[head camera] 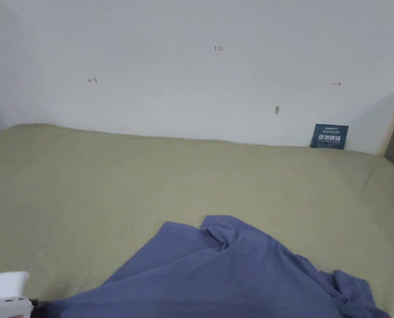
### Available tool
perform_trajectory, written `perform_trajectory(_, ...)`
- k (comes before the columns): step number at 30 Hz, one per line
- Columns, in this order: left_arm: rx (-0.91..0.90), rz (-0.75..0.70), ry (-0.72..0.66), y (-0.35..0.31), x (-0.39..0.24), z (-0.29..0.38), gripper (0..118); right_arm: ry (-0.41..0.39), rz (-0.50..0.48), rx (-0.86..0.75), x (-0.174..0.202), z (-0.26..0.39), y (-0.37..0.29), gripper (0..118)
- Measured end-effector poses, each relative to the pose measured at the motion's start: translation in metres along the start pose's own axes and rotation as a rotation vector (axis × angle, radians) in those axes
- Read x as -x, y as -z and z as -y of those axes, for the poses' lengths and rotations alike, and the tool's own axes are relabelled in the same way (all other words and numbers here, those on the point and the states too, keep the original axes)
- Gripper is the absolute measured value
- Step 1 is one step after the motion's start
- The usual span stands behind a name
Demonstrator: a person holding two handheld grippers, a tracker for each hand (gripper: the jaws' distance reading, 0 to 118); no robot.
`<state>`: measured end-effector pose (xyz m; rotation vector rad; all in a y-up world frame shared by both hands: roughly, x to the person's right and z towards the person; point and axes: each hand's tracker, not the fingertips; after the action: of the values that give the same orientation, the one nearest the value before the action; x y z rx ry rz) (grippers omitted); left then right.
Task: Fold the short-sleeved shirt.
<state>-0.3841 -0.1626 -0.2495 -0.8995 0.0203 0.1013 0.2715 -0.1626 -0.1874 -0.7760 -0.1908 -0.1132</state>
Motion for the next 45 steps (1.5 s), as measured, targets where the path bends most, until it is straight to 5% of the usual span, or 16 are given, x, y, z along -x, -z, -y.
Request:
perform_trajectory(2,0.023,0.014,-0.043,0.006,0.002,0.002,8,0.003,-0.002,0.004,0.001,0.000,0.003,18)
perform_trajectory(4,0.026,0.033,-0.057,0.009,0.005,0.003,67,0.013,-0.003,-0.005,0.002,-0.001,0.003,109)
perform_trajectory(5,0.018,0.023,-0.060,0.006,0.003,0.005,88,0.016,-0.002,0.007,0.004,-0.002,0.005,118)
perform_trajectory(8,-0.012,-0.005,-0.045,0.004,0.004,0.007,106,0.025,-0.014,-0.001,0.008,-0.001,0.007,110)
perform_trajectory(13,-0.043,-0.011,-0.047,-0.016,-0.001,0.006,102,-0.044,-0.029,-0.021,0.026,-0.005,-0.002,102)
perform_trajectory(14,-0.076,-0.030,-0.027,-0.022,-0.002,0.006,94,-0.055,-0.035,-0.031,0.034,-0.006,-0.010,81)
perform_trajectory(16,-0.088,-0.052,0.013,-0.030,-0.004,0.005,21,-0.071,-0.044,-0.053,0.045,-0.006,-0.014,0)
perform_trajectory(17,-0.089,-0.040,0.010,-0.033,-0.005,0.006,0,-0.077,-0.054,-0.073,0.049,-0.003,-0.017,0)
perform_trajectory(24,-0.045,-0.013,0.010,-0.024,0.008,0.011,4,-0.136,-0.154,-0.078,0.089,-0.009,-0.029,0)
perform_trajectory(25,-0.020,0.005,0.007,-0.019,0.011,0.010,20,-0.140,-0.161,-0.077,0.094,-0.010,-0.028,0)
perform_trajectory(27,0.044,0.029,0.006,-0.006,0.014,0.008,101,-0.153,-0.182,-0.075,0.098,-0.011,-0.024,0)
perform_trajectory(28,0.072,0.017,0.004,0.001,0.013,0.008,111,-0.156,-0.181,-0.073,0.101,-0.011,-0.022,0)
perform_trajectory(33,0.101,-0.020,0.010,0.038,0.014,-0.001,109,-0.182,-0.209,-0.040,0.111,-0.006,-0.013,0)
perform_trajectory(37,0.155,-0.042,0.070,0.055,0.006,0.001,103,-0.207,-0.207,-0.017,0.116,-0.004,-0.007,0)
perform_trajectory(41,0.133,0.039,0.135,0.038,-0.009,0.004,12,-0.228,-0.203,-0.009,0.118,-0.011,0.003,0)
perform_trajectory(45,0.133,0.012,0.169,0.043,-0.014,0.004,2,-0.229,-0.193,-0.007,0.121,-0.033,0.026,0)
